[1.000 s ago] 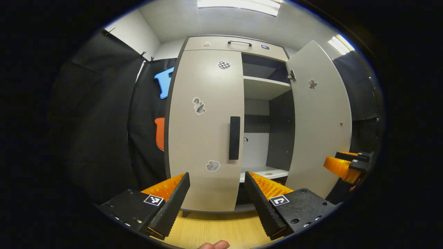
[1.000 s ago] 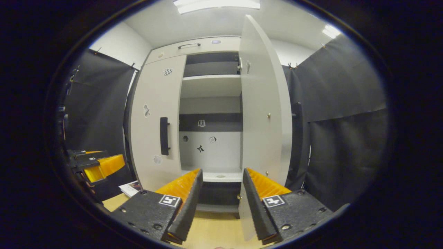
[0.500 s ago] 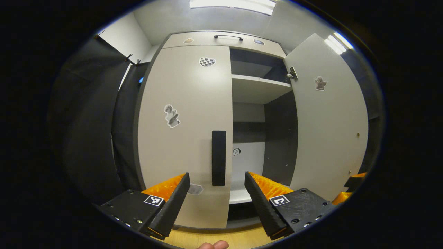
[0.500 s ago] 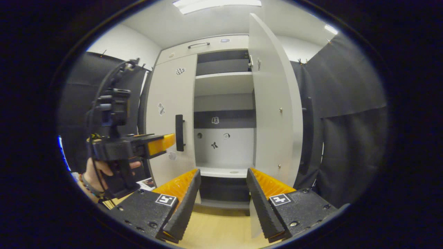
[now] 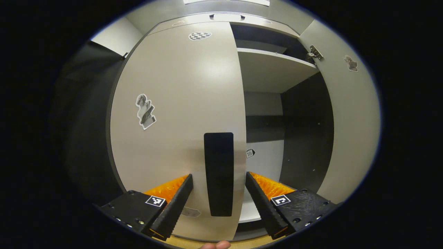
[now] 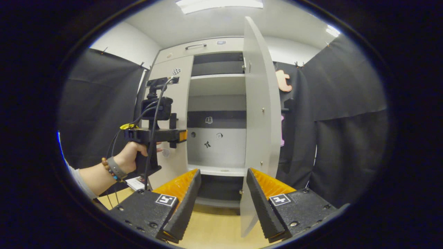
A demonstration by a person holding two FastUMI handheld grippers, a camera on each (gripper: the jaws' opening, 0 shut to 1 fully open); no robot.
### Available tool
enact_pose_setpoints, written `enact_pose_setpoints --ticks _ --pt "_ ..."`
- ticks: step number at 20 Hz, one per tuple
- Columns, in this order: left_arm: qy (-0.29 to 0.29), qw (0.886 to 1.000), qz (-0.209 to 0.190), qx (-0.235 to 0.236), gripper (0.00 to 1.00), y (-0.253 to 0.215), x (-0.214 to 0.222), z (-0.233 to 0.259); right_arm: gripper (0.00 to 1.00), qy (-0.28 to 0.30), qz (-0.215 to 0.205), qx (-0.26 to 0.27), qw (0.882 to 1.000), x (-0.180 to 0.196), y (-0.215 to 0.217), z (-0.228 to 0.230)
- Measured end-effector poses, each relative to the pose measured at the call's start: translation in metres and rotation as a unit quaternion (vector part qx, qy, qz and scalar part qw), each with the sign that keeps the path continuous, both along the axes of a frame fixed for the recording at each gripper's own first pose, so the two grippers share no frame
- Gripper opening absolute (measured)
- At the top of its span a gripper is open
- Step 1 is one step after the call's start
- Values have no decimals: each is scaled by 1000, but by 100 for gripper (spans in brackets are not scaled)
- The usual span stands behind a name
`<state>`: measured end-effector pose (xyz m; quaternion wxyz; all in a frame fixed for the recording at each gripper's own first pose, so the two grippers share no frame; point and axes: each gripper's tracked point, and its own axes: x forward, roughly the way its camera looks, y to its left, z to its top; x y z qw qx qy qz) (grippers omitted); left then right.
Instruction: Open the right door of the double-door shoe cabinet with the right hand, and open the left door with the left hand.
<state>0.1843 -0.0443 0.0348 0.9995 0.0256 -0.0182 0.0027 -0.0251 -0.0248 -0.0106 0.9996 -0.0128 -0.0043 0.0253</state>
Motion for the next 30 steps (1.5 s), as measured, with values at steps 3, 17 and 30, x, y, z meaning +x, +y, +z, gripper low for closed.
enact_pose_setpoints --ticks 3,17,30 --pt "-9 1000 -1 -12 95 0 1 1 83 5 0 13 1000 6 -5 -3" --pt "-7 1000 -18 -6 19 -3 4 -2 82 5 4 18 1000 13 -10 -6" --pt "-4 999 -42 8 7 5 -50 0 82 3 5 15 1000 8 -2 -8"
